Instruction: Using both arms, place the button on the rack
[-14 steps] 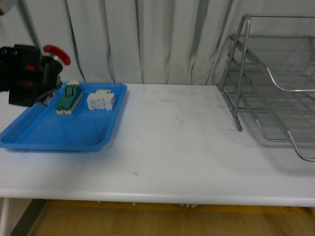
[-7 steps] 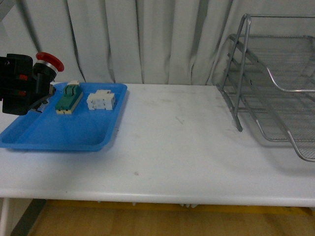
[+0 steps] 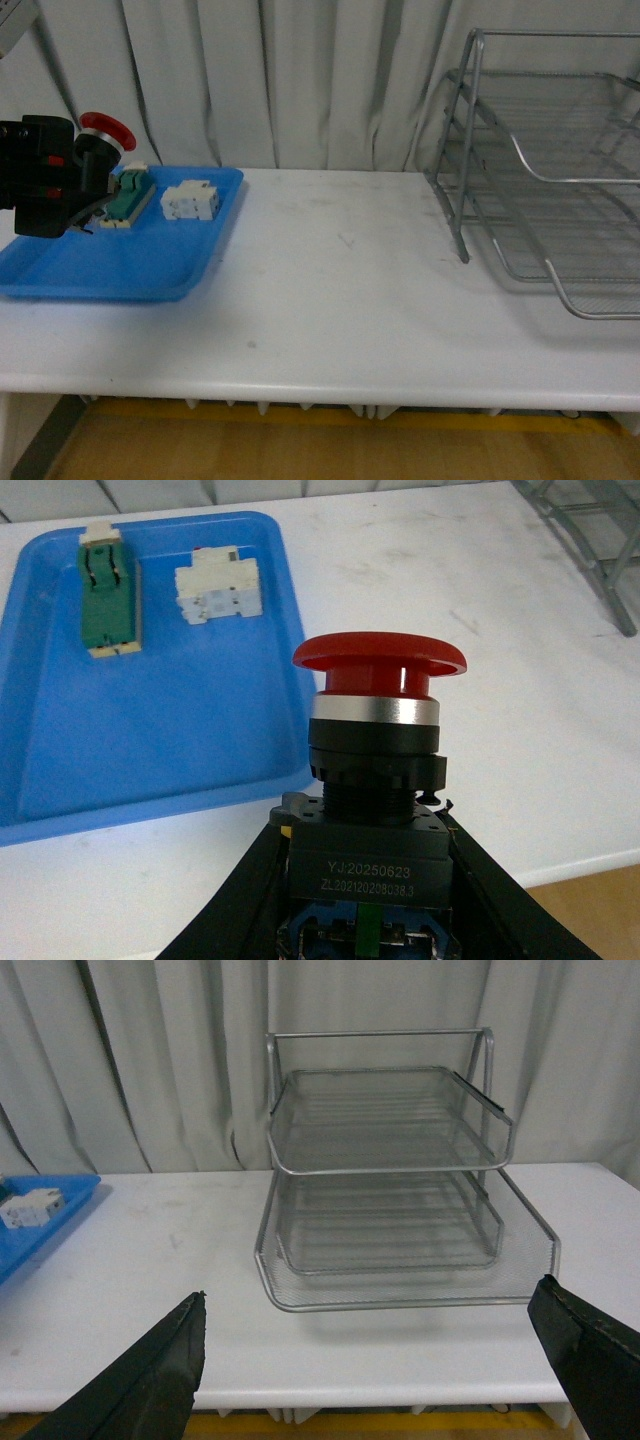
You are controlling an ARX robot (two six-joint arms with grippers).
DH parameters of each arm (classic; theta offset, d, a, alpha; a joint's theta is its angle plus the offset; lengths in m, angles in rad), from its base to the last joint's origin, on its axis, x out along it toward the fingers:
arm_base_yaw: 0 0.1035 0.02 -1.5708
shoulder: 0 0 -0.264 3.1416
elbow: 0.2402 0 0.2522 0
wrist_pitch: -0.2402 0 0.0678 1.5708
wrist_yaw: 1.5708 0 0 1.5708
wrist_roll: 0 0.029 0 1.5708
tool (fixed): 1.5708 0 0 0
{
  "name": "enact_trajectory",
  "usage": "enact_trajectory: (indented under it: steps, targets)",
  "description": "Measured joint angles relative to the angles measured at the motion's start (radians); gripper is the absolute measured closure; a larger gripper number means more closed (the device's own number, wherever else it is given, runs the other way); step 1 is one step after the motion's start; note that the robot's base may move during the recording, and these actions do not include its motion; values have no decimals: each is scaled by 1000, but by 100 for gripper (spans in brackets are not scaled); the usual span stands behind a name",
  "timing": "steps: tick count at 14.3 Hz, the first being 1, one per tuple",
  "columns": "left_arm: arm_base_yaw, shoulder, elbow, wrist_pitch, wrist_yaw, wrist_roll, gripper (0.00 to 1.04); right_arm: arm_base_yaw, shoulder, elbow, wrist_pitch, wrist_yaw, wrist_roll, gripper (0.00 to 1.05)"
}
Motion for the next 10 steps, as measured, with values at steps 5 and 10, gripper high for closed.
enact_trajectory:
  steps: [5, 10]
  targets:
    - [-8, 0, -4, 5, 2, -1, 69, 0, 0, 0, -1, 0, 0, 6]
    - [-49, 1, -1, 9, 5, -1, 69, 0, 0, 0, -2, 3, 0, 6]
